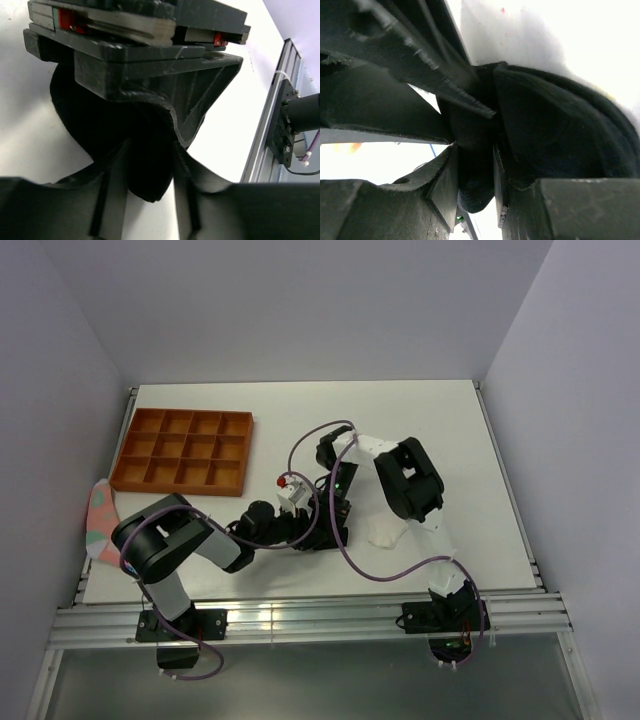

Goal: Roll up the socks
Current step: Roll the sock at the center of the board.

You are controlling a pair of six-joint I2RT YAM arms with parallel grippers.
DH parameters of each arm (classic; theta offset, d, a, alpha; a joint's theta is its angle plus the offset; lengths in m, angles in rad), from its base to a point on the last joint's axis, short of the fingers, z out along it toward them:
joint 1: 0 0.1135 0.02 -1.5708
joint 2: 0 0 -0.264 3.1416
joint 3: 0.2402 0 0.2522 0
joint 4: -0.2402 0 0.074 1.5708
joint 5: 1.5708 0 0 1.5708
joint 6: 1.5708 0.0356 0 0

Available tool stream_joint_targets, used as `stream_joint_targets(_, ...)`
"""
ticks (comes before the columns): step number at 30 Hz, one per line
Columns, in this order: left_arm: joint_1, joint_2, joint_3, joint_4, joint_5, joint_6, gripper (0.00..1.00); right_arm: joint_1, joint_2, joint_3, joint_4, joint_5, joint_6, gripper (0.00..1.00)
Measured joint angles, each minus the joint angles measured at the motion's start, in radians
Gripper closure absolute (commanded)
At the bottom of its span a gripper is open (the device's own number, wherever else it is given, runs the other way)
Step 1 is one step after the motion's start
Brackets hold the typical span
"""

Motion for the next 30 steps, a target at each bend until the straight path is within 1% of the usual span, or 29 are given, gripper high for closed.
stream_joint_targets(2,0.000,0.008,0.000,0.013,0.004,-0.008,0.67,-0.004,0.000,-0.005,0.004,-0.003,0.014,0.78)
stream_joint_targets(4,0.000,0.013,0.000,0.022,0.010,-0.016,0.76,-0.007,0.000,-0.011,0.010,-0.007,0.029,0.77)
stream_joint_targets(6,0.000,0.017,0.000,0.030,0.012,-0.023,0.89,-0.010,-0.003,-0.018,0.019,-0.008,0.046,0.73)
stream_joint_targets(8,0.000,0.020,0.000,0.036,0.015,-0.030,0.98,-0.013,-0.015,-0.037,0.039,-0.010,0.066,0.68)
stream_joint_targets(9,0.000,0.021,0.000,0.037,0.016,-0.033,1.00,-0.015,-0.023,-0.047,0.047,-0.010,0.073,0.67)
stream_joint_targets(12,0.000,0.028,0.002,0.043,0.017,-0.042,1.00,-0.017,-0.051,-0.083,0.088,-0.010,0.102,0.62)
stream_joint_targets(14,-0.001,0.035,0.002,0.053,0.017,-0.051,1.00,-0.018,-0.070,-0.104,0.114,-0.006,0.121,0.56)
stream_joint_targets(19,0.000,0.055,0.007,0.068,0.014,-0.080,1.00,-0.023,-0.135,-0.161,0.194,0.017,0.154,0.47)
stream_joint_targets(24,-0.001,0.085,0.036,0.068,0.014,-0.108,1.00,-0.036,-0.216,-0.238,0.286,0.054,0.177,0.45)
stream_joint_targets(30,-0.003,0.093,0.048,0.061,0.009,-0.128,1.00,-0.065,-0.349,-0.333,0.377,0.092,0.186,0.43)
